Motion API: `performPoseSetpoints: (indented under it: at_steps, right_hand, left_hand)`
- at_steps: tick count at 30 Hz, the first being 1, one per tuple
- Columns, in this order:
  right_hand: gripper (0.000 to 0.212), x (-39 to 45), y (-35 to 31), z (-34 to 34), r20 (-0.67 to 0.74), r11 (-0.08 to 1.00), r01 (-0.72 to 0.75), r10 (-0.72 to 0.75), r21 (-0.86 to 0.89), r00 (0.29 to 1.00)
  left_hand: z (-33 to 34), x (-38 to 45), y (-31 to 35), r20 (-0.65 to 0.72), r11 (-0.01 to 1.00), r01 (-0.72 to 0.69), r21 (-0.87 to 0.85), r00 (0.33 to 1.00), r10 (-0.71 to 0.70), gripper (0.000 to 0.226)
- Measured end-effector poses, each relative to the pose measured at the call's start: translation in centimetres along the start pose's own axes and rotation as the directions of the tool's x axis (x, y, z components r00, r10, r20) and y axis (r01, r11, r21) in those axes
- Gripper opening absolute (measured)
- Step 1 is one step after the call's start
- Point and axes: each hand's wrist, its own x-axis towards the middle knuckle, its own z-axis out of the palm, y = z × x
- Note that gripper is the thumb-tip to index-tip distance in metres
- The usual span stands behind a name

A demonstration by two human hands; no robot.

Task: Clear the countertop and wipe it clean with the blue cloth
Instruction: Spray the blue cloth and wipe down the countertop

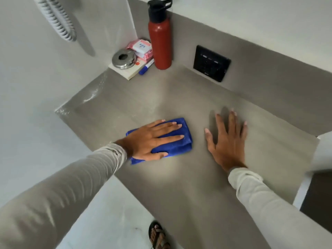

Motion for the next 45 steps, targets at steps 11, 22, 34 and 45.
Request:
performPoseSetpoints:
  at_steps: [11, 22, 34, 45]
  right_hand:
    - [0.069, 5.3, -5.4, 2.5, 0.086, 0.994, -0.060, 0.068, -0.096, 0.994]
    - [0.074, 5.9, -6.0, 1.7, 0.125, 0.989, -0.110, 0.121, -0.096, 0.985]
    - [0.075, 6.0, -6.1, 1.3, 0.131, 0.990, -0.110, 0.120, -0.084, 0.984]
    - [0.076, 5.9, -5.7, 1.4, 0.128, 0.992, -0.096, 0.106, -0.083, 0.986]
  left_hand:
    - [0.2, 13.1, -11.0, -0.055, 0.964, 0.262, 0.048, 0.964, -0.259, 0.064]
    - [1.2, 16.3, -10.0, -0.102, 0.787, 0.613, -0.070, 0.780, -0.617, 0.066]
    - [0.7, 14.5, -8.4, -0.059, 0.653, 0.750, -0.107, 0.651, -0.757, 0.072]
    - [0.1, 12.0, -13.4, -0.057, 0.866, 0.495, -0.073, 0.865, -0.499, 0.071]
